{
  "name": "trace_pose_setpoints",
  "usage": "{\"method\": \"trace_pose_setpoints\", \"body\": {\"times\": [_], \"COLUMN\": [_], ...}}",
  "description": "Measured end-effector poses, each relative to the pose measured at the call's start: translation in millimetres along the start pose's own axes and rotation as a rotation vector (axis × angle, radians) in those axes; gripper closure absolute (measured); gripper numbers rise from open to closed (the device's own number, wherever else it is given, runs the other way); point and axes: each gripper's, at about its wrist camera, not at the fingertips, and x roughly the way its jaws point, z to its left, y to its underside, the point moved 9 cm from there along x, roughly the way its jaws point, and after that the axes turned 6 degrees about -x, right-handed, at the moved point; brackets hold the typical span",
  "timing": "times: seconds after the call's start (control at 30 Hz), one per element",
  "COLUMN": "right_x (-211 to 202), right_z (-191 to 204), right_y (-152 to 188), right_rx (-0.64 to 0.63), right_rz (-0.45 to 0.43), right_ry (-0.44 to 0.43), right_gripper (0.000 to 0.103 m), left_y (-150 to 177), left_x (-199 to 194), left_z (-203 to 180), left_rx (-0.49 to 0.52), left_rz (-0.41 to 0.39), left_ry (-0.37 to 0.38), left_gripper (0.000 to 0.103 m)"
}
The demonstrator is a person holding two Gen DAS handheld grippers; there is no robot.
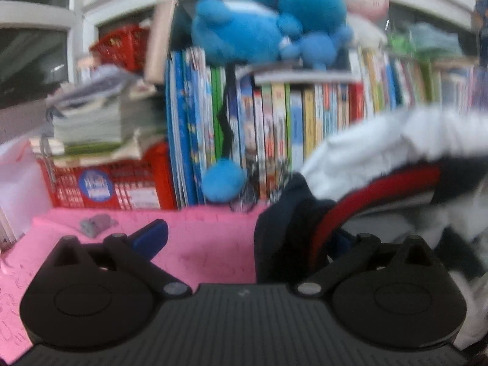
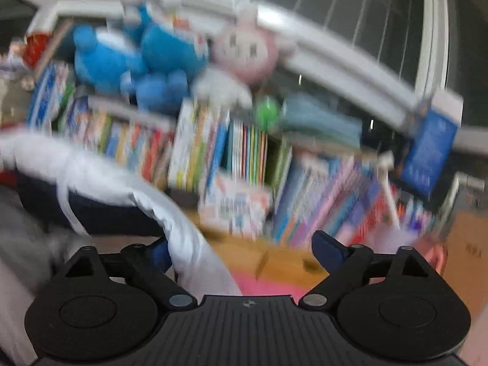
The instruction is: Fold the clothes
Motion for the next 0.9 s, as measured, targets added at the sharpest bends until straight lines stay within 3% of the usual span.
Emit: {"method": "trace_pose_setpoints", "body": {"times": [0.1,0.2,0.27,0.33,0.4,0.5,0.57,0.63,0.77,0.83,0.9], "right_x": [3.0,13.3,23.9,13.9,-0.9,-50.8,-80.7,-95.0,-76.3,-66.4,-70.1], "right_z": [15.4,43.8,54.7,45.5,32.8,-5.2,-27.8,-41.5,-40.3,-25.9,-2.3], "right_y": [25.7,40.0,46.7,37.4,26.1,-1.6,-12.4,-13.0,17.3,36.4,55.6], "right_rx": [-0.064,-0.211,-0.267,-0.181,-0.082,0.131,0.266,0.405,0.564,0.454,0.267], "right_rz": [0.043,0.038,0.046,-0.001,-0.065,-0.250,-0.338,-0.346,-0.150,-0.030,0.037], "right_ry": [-0.015,0.025,0.071,0.104,0.132,0.130,0.072,-0.042,-0.195,-0.149,-0.088], "right_gripper": [0.011,0.001,0.006,0.019,0.020,0.017,0.012,0.006,0.005,0.005,0.005], "left_y": [-16.4,-30.7,-37.0,-36.7,-31.0,-23.2,-18.6,-13.4,-3.1,-2.4,-6.9], "left_x": [-23.2,-43.4,-48.1,-50.2,-50.9,-60.6,-66.3,-66.3,-58.9,-59.1,-65.8], "left_z": [-3.2,-5.2,-4.9,-0.6,3.4,4.0,2.2,0.0,-0.7,4.8,12.1], "left_rx": [-0.022,-0.048,-0.048,-0.018,0.004,0.006,0.019,0.032,0.025,-0.006,-0.055], "left_rz": [-0.062,-0.113,-0.120,-0.127,-0.110,-0.106,-0.115,-0.107,-0.068,-0.061,-0.061], "left_ry": [0.026,0.042,0.043,0.018,0.006,0.059,0.081,0.092,0.085,0.071,0.096], "left_gripper": [0.000,0.000,0.000,0.000,0.000,0.000,0.000,0.000,0.000,0.000,0.000]}}
